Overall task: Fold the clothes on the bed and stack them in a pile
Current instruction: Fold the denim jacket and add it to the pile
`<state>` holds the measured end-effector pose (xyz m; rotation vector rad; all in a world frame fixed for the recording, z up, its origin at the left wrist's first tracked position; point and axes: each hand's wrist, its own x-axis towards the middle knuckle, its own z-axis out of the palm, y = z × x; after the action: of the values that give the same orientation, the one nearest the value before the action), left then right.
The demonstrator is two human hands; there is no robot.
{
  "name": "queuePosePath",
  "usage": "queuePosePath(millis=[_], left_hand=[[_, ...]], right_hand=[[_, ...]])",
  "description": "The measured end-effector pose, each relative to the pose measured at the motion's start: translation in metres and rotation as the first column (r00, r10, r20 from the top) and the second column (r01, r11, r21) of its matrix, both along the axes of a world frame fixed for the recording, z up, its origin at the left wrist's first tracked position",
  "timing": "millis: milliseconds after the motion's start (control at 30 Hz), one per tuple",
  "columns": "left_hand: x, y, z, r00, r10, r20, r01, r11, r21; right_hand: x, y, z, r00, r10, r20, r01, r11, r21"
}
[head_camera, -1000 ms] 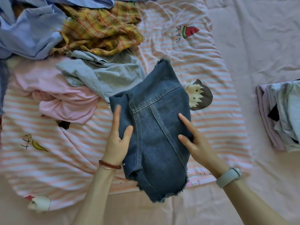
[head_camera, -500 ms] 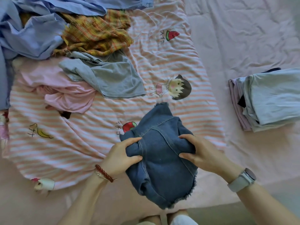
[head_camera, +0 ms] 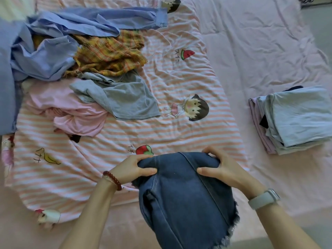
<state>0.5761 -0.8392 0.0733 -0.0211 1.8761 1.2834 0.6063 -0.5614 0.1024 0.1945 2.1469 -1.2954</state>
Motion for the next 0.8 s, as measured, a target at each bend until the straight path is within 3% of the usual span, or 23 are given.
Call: queuePosePath(millis=[100,200,233,300,367,467,667,800], left_hand=[[-0.037,0.010,-0.028,0.971,0.159,-0.176,-0.190,0.966,-0.174],[-0.066,0.031,-0.047,0.918,0.240,-0.316,-0.332,0.900,-0.283],[-0.072,0.041,-0.052,0.927,0.179,-0.330,-0.298,0.886,-0.355],[-0.076,0.061,-0.063,0.924,-0.093,-0.372,-0.138,0.825,-0.548],[-0.070,0.076,-0.080,0.829,-0.356,-0.431,-0.023,0.749,-0.662],[-0.057,0.084,-0.111,0.728,-0.470,-0.500,-0.043,0.696,-0.716],[-0.073,0.088,-0.164,0.607,-0.469,-0.641,-0.168,0.713,-0.681],[-0.083,0.091,-0.187,0.616,-0.466,-0.635,-0.198,0.689,-0.697]], right_hand=[[-0.033,-0.003,-0.040,0.986,-0.166,0.031,0.166,0.986,-0.022],[-0.063,-0.012,-0.082,0.958,-0.228,-0.172,0.256,0.952,0.168],[-0.072,-0.016,-0.094,0.950,-0.213,-0.226,0.262,0.941,0.215],[-0.084,-0.021,-0.113,0.937,-0.172,-0.305,0.255,0.932,0.259],[-0.093,-0.019,-0.128,0.915,-0.215,-0.341,0.306,0.920,0.243],[-0.101,-0.010,-0.145,0.869,-0.317,-0.379,0.417,0.882,0.218],[-0.113,-0.008,-0.191,0.848,-0.098,-0.521,0.362,0.825,0.433],[-0.120,-0.006,-0.213,0.840,-0.130,-0.526,0.392,0.817,0.423]])
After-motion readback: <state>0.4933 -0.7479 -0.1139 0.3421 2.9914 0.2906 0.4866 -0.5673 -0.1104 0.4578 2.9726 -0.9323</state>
